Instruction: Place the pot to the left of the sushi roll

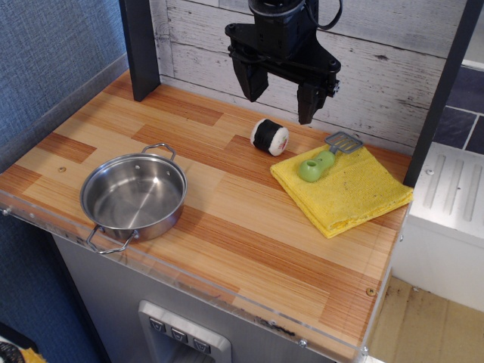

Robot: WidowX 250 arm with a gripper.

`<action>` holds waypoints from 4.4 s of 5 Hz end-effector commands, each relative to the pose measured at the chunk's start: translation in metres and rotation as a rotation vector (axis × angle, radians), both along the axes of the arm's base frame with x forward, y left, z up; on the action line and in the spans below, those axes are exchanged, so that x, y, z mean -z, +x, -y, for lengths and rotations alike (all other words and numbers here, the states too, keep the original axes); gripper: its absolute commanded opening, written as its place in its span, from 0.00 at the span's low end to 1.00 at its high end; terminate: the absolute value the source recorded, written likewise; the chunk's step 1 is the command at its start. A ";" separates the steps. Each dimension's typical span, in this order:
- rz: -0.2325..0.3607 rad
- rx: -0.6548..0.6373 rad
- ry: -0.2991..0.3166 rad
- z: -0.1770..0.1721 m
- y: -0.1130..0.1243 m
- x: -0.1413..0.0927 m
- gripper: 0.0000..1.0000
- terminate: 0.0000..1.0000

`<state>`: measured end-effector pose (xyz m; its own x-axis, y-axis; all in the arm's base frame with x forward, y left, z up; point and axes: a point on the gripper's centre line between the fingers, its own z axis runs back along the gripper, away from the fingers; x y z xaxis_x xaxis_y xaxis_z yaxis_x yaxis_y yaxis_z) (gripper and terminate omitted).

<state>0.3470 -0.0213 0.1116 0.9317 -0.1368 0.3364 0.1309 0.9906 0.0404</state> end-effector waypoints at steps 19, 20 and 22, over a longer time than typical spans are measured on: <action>-0.198 -0.103 0.297 -0.068 -0.110 0.075 0.00 0.00; -0.167 -0.014 0.331 -0.071 -0.099 0.058 0.00 0.00; -0.075 0.172 0.414 -0.078 -0.062 0.030 0.00 0.00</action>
<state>0.2835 0.0554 0.0684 0.9007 -0.4168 0.1227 0.3408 0.8529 0.3955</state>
